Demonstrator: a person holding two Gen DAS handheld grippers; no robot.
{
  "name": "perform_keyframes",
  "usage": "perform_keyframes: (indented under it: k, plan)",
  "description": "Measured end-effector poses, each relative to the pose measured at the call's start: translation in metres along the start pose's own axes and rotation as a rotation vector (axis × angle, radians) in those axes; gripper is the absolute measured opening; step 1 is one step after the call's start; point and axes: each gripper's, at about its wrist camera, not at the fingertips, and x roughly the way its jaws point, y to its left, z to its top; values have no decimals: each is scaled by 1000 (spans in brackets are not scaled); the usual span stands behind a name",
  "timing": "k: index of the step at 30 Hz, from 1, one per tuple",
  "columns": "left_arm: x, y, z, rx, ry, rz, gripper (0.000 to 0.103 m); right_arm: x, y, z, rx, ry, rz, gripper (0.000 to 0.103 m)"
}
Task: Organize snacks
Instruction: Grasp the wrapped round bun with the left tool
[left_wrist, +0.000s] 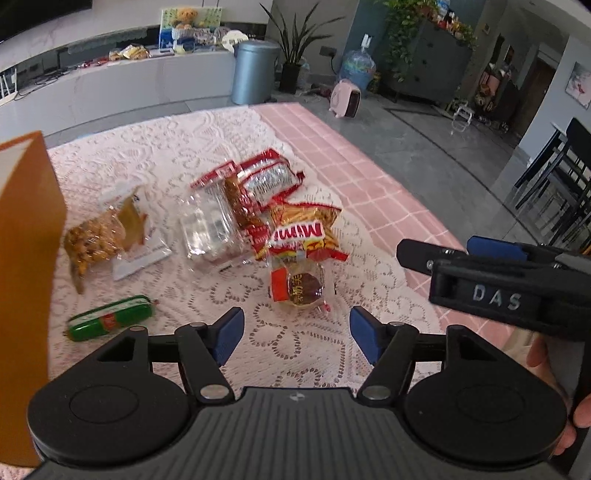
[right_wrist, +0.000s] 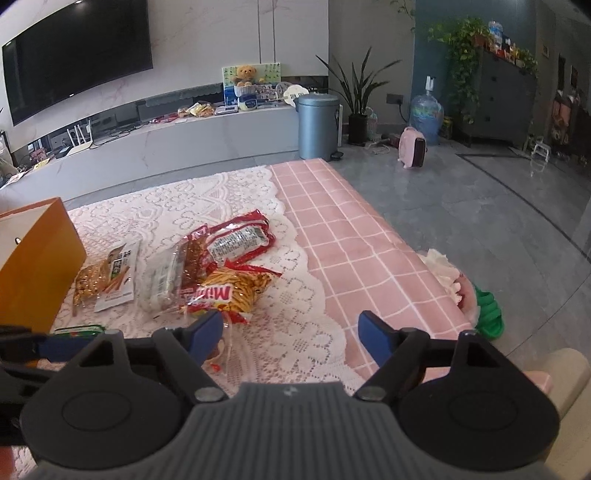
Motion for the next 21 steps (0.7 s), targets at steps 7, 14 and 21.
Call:
perform_keyframes:
  k: [7, 14, 21]
  plan:
    - [29, -4, 3, -4, 19, -5, 77, 25, -24, 3, 125, 54, 3, 78]
    - [57, -12, 8, 21, 44, 3, 77, 49, -34, -1, 200, 129, 3, 77]
    - [77, -12, 6, 18, 85, 30, 66, 59, -33, -3, 205, 141, 17, 77]
